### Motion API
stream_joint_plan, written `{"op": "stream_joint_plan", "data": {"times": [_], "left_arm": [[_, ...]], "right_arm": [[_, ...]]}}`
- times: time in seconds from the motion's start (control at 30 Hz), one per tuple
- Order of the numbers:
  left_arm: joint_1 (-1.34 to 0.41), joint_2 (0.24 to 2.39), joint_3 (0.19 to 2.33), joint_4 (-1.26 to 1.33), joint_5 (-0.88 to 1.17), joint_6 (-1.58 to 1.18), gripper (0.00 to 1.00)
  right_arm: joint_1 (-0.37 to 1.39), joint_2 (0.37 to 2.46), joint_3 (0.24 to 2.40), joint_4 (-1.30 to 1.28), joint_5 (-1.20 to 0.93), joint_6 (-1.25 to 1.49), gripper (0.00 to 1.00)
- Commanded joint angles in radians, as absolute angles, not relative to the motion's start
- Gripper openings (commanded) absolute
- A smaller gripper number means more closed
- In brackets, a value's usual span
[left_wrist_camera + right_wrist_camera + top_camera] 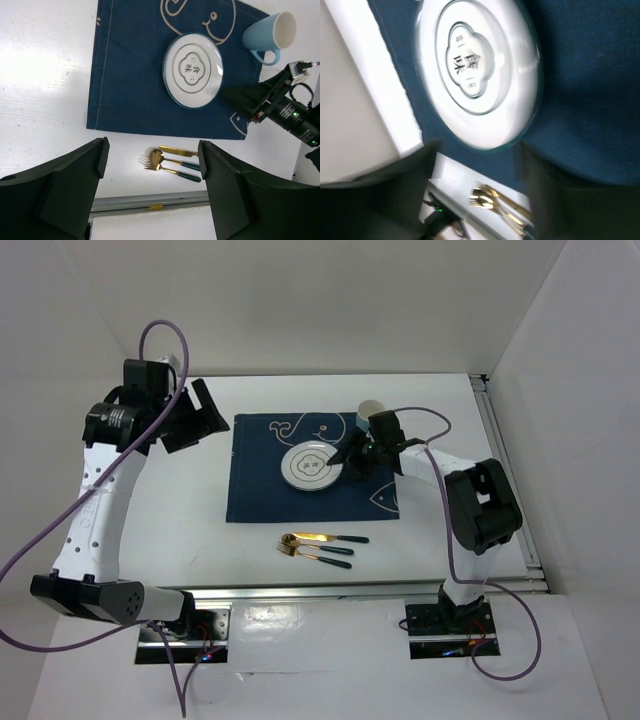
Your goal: Set the dinner table for one person
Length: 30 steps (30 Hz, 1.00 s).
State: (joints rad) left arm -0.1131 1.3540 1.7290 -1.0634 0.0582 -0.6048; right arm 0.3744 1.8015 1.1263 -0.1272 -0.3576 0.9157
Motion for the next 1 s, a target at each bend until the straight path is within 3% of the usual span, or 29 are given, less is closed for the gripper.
{"op": "stream_joint_plan", "data": {"times": [0.0,0.17,0.43,0.6,0.73,0.87,0.97], "left_arm": [[-0.124,1.324,1.668,-1.034,0.080,-0.595,0.90],[-0.147,1.324,1.568,-1.034,0.061,-0.595,0.91],[-0.187,1.312,1.393,-1.014,0.017,-0.586,0.91],[-0.196,1.292,1.348,-0.996,0.017,-0.586,0.91],[-0.216,1.292,1.339,-0.996,0.017,-0.577,0.91],[-0.225,1.282,1.318,-0.996,-0.021,-0.554,0.91],[-0.225,1.261,1.292,-1.005,-0.043,-0.545,0.91]], "right_arm": [[0.387,1.792,1.154,-0.072,-0.374,0.917,0.84],[0.417,1.741,1.154,-0.144,-0.308,0.887,1.00],[0.472,1.531,1.097,-0.346,-0.155,0.807,1.00],[0.540,1.379,1.042,-0.523,-0.042,0.684,0.93],[0.610,1.293,0.965,-0.623,-0.011,0.646,0.80],[0.754,1.233,0.908,-0.666,-0.011,0.658,0.41],[0.840,1.253,0.896,-0.716,0.023,0.686,0.33]]}}
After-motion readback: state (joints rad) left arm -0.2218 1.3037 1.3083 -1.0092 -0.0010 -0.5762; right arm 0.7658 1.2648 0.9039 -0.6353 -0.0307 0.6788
